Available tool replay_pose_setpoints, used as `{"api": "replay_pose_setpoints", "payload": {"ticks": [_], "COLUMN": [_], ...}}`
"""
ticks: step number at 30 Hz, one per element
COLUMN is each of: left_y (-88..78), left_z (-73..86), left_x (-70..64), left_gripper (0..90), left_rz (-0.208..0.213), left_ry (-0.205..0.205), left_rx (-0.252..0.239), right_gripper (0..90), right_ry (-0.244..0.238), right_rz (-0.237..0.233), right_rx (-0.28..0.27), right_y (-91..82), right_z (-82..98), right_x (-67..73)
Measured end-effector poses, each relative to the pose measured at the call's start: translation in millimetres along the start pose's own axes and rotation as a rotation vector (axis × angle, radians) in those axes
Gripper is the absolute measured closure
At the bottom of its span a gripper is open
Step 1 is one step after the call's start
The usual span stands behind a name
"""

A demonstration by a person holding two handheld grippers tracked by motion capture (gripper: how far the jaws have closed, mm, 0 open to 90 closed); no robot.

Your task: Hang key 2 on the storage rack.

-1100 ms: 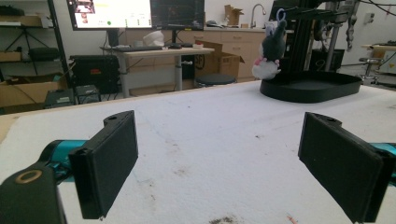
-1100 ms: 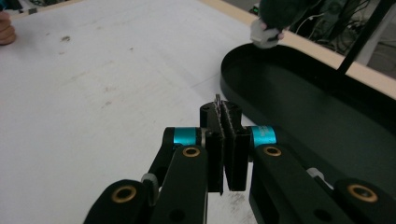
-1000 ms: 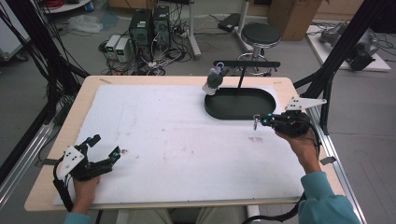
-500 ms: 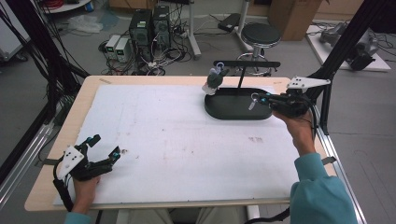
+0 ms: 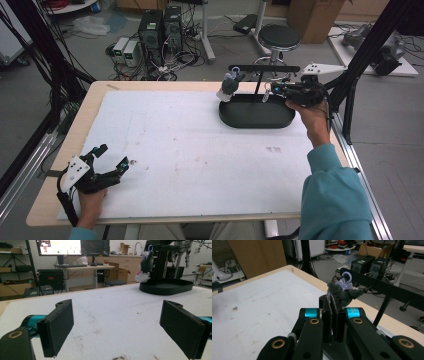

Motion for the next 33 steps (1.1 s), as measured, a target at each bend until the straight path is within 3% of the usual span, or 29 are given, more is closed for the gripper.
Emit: {"api": "replay_pose_setpoints", "payload": {"ticks": [18,30,33], "left_y": [0.4,0.5,0.4], "left_z": [-0.1,0.0,0.0], "left_x": [-0.6,-0.2,-0.2], "left_gripper": [12.4,12.3,12.3], "left_rz": [0.002,0.001,0.001], "left_ry": [0.000,-0.004,-0.003], "left_rx": [0.000,0.001,0.001], "right_gripper": [89.0,89.0,89.0], "right_ry": [0.058,0.024,0.038], "right_rz": [0.045,0.054,0.056], "right_rx": [-0.023,0.009,0.019], "right_y": [24.0,42.8,48.8], "right_z": [-27.2,-44.6,-46.2], "right_x": [-22.3,-23.2,-26.0]}}
Point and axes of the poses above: each handheld gripper's, and its own axes: y roughly forward along the jaws, z roughly out of its underside, x roughly to its left, the point moved 3 cm from there along y, roughly forward along the jaws, and after that the axes turned 11 degrees about y, right-handed, at the moved point
